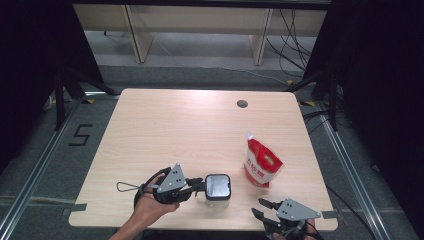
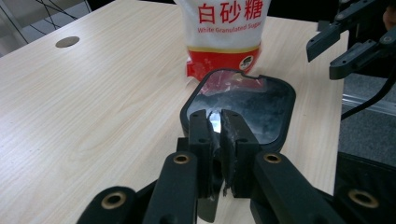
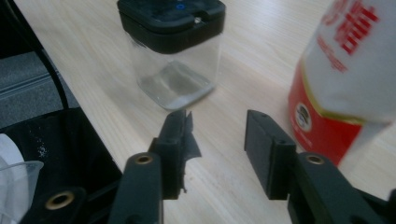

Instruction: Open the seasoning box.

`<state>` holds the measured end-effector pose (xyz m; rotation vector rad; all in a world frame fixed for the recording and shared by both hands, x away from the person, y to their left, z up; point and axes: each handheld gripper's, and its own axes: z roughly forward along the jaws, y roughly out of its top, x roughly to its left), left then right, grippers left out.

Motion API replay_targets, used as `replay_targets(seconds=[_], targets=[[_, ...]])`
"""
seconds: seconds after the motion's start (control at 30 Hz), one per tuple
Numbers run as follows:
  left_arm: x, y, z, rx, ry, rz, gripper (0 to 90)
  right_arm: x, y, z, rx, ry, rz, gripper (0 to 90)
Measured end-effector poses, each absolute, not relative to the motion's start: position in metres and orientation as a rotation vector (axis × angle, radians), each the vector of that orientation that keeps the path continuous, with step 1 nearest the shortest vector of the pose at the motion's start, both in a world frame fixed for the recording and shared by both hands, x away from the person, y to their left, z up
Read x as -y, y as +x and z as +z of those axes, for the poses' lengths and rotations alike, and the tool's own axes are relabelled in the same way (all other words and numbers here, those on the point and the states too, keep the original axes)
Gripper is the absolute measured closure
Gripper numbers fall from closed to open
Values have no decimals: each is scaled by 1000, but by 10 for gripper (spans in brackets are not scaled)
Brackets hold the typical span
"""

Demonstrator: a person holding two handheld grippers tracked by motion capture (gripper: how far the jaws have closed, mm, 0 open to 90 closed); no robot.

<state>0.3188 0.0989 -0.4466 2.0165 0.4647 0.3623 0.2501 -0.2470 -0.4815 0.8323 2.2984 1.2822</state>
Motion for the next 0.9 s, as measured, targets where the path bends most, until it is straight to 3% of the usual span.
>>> replay_targets(seconds=[0.9], targets=[[-99,320,-454,-479,2014,347,891,214,278,-480,-2316,686,1335,799]])
